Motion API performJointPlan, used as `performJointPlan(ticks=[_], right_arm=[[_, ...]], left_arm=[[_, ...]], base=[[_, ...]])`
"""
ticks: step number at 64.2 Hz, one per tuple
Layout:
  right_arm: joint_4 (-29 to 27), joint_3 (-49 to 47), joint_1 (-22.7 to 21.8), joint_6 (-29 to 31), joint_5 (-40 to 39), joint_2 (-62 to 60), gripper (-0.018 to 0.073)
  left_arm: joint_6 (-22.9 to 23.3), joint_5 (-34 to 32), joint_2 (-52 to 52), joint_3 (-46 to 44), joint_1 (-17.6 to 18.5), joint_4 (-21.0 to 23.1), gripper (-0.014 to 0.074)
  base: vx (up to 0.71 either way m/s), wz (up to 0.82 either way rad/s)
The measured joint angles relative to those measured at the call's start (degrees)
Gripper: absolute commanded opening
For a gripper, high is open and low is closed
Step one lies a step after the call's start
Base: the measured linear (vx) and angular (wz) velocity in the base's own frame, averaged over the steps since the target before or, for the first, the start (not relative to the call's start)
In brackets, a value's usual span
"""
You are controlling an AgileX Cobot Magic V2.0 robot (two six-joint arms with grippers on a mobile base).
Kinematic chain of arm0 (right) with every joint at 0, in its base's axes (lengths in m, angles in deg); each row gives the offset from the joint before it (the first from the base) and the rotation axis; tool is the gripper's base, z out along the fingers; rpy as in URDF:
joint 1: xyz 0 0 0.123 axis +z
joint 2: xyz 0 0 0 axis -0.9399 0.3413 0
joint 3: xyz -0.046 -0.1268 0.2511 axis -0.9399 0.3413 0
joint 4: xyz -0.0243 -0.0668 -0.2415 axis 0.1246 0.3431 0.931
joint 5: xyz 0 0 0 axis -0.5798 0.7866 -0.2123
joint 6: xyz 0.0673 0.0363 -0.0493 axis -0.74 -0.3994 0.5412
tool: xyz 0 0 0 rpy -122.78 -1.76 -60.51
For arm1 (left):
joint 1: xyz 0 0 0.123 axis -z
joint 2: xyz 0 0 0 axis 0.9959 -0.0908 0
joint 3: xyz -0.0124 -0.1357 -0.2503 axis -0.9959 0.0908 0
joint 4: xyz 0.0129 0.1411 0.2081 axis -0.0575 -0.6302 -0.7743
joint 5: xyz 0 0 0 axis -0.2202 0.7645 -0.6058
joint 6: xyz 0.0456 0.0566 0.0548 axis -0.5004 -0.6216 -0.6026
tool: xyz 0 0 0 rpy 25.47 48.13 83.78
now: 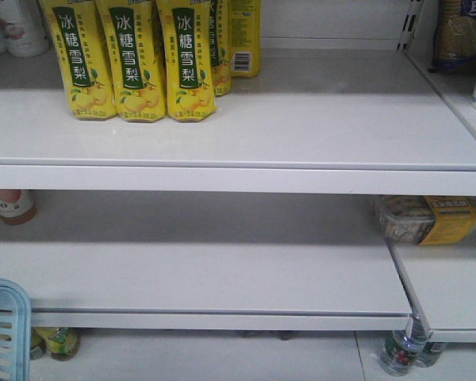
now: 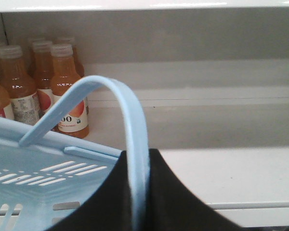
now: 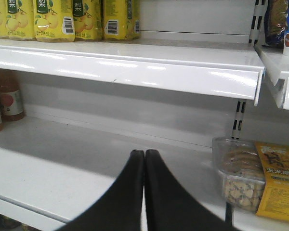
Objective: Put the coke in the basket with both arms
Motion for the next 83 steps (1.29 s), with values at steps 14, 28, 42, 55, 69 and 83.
performJointPlan(ticks=[14,28,42,55,69,83], right_arm=[[0.0,0.0,0.0,0.0,0.0,0.0,-0.001],[0.0,0.0,0.0,0.0,0.0,0.0,-0.001],[0.0,0.0,0.0,0.0,0.0,0.0,-0.001],[0.0,0.0,0.0,0.0,0.0,0.0,-0.001],[0.0,0.0,0.0,0.0,0.0,0.0,-0.001],[0.1,0.1,-0.1,0.1,0.1,0.0,-0.001]], left_arm=[[0.0,0.0,0.0,0.0,0.0,1.3,-0.0006],[0.0,-0.1,0.0,0.0,0.0,1.3,-0.0006],[0.0,0.0,0.0,0.0,0.0,1.3,-0.0006],[0.0,-0.1,0.0,0.0,0.0,1.3,-0.0006],[0.0,0.0,0.0,0.0,0.0,1.3,-0.0006],[0.0,-0.1,0.0,0.0,0.0,1.3,-0.0006]], base=[[0.0,0.0],[0.0,0.0],[0.0,0.0],[0.0,0.0],[0.0,0.0],[0.0,0.0]])
